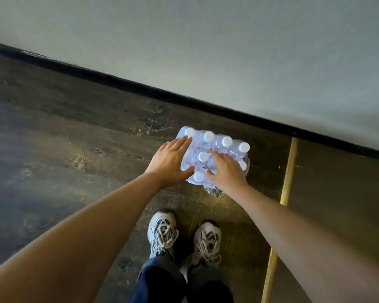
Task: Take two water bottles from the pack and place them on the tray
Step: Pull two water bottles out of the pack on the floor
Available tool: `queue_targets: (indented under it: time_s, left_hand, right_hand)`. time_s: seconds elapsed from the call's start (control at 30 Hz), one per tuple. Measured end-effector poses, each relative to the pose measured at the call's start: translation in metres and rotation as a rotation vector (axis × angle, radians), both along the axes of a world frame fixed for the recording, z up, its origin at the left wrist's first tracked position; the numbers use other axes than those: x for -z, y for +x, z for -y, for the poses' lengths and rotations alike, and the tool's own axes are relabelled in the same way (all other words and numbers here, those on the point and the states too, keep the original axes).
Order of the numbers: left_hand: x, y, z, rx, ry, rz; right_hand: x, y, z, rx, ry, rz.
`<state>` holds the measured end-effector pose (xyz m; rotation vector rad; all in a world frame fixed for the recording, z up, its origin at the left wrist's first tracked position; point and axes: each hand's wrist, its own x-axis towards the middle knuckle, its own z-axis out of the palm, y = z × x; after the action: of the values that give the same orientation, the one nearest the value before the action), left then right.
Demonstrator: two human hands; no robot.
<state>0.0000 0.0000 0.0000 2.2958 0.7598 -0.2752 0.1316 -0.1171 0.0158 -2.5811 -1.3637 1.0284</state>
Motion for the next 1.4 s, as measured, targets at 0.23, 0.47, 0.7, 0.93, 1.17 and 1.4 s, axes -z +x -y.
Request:
queue_targets:
  time_s: [0.23,0.47,0.7,0.93,1.17,1.4]
  left_hand:
    - [0.097,0.004,0.014,-0.121,-0.004,0.126]
    - [0.129,0.011,0.029,-0.281,-0.030,0.276]
    - [0.133,0.010,0.028,-0.253,-0.013,0.255]
    - [0.124,0.010,0.026,-0.228,-0.043,0.192]
    - [0.056,0.024,0.033,-0.353,-0.280,0.389]
    - [0.015,0.017,0.034,-0.590,-0.272,0.543]
  right_hand:
    - [0.081,0.007,-0.014,-0.013,0.079,0.094]
    - [0.102,0.021,-0.027,-0.141,0.108,0.058]
    - [0.068,0.033,-0.033,-0.137,0.105,-0.079]
    - [-0.020,0.050,-0.036,-0.109,0.417,-0.106]
    - [-0.084,0.055,-0.051,-0.127,0.471,-0.188]
    - [-0.094,0.043,-0.054,-0.068,0.531,-0.363]
